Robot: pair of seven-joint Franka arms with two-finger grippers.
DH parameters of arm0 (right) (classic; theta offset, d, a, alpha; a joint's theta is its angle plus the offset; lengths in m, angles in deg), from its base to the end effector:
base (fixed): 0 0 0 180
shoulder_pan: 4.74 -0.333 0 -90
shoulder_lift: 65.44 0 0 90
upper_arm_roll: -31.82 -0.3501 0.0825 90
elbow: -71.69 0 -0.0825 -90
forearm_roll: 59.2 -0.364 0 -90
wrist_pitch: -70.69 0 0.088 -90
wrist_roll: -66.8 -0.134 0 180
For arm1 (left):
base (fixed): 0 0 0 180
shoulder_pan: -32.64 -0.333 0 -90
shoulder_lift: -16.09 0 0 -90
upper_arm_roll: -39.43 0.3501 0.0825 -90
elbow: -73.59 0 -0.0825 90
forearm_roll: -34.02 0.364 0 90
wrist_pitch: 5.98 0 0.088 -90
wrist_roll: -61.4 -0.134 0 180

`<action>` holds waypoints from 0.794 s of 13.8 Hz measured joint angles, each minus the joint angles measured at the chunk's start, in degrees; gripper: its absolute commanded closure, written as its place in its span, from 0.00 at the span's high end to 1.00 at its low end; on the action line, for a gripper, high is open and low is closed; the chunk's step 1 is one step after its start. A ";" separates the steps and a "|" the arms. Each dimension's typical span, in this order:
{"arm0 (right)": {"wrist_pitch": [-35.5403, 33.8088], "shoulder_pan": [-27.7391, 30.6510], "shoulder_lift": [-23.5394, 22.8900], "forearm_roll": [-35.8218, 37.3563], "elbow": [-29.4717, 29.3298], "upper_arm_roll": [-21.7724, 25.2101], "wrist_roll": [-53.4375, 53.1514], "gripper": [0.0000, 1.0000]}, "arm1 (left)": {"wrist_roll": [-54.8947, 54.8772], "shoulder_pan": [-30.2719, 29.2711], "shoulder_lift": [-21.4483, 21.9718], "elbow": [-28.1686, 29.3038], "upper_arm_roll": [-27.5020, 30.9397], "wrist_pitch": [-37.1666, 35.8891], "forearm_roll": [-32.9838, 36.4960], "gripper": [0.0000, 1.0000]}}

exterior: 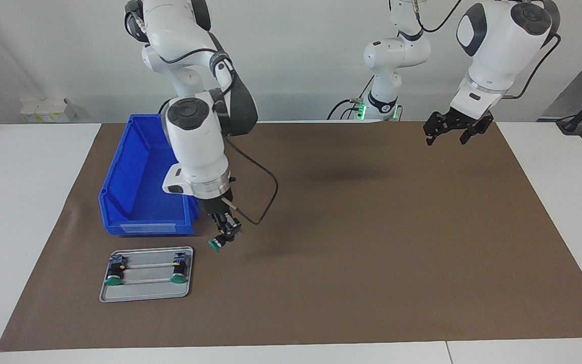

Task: Place and press button with both arms
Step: 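Lift the button with the right gripper and carry it toward table center, then lower the button onto the table and open the right gripper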

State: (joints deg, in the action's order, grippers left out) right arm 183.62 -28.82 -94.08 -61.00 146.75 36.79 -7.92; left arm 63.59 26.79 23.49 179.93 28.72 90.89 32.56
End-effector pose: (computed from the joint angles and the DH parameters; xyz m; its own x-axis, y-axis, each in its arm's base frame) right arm 0.6763 0.2517 0.4775 0.5640 -0.8241 0.0533 -0.8108 -0.5648 -0.1535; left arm 0.4903 -0.0499 0.5774 0.9984 -0.0410 -0.0383 -0.0411 -0.9992 -0.0002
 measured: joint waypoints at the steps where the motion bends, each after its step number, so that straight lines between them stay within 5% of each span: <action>1: 0.05 -1.19 0.00 0.01 0.00 -0.02 -2.98 0.00 | 0.00 0.00 0.00 0.00 0.00 0.00 0.00 0.99; 7: 2.40 -10.72 -1.04 1.14 0.68 -0.22 -27.23 0.00 | 0.00 0.00 0.00 0.00 0.00 0.00 0.00 0.99; 11: 9.27 -18.79 -8.52 3.75 1.26 -0.28 -46.41 0.00 | 0.00 0.00 0.00 0.00 0.00 0.00 0.00 0.99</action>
State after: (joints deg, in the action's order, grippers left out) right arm 192.89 -47.62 -102.60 -57.25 148.00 36.51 -54.34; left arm 63.59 26.79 23.49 179.93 28.72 90.89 32.56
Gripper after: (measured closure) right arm 0.678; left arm 0.009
